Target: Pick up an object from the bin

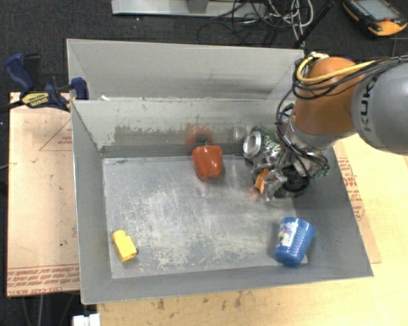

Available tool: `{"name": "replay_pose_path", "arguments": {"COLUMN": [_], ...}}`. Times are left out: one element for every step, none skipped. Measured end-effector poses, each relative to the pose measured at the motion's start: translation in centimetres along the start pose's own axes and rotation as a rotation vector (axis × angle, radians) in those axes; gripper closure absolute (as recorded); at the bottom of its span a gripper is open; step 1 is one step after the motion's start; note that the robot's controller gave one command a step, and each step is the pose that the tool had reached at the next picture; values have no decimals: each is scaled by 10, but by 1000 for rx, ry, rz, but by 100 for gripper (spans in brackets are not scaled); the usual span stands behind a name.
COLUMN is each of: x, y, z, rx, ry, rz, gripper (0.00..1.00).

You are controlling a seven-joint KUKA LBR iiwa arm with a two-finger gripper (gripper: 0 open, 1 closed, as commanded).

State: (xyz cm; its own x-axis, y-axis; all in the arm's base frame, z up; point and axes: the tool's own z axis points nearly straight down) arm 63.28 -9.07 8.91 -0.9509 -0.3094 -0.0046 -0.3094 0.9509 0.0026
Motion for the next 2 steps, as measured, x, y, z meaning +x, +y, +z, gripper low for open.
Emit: {"name": "replay_pose_path", "arguments": {"x": [2,-1], "y": [1,0], "z": [-18,-34], "rx": [-3,2], "ry": [7,-1], "rz": [1,1], "gripper": [100,100]}}
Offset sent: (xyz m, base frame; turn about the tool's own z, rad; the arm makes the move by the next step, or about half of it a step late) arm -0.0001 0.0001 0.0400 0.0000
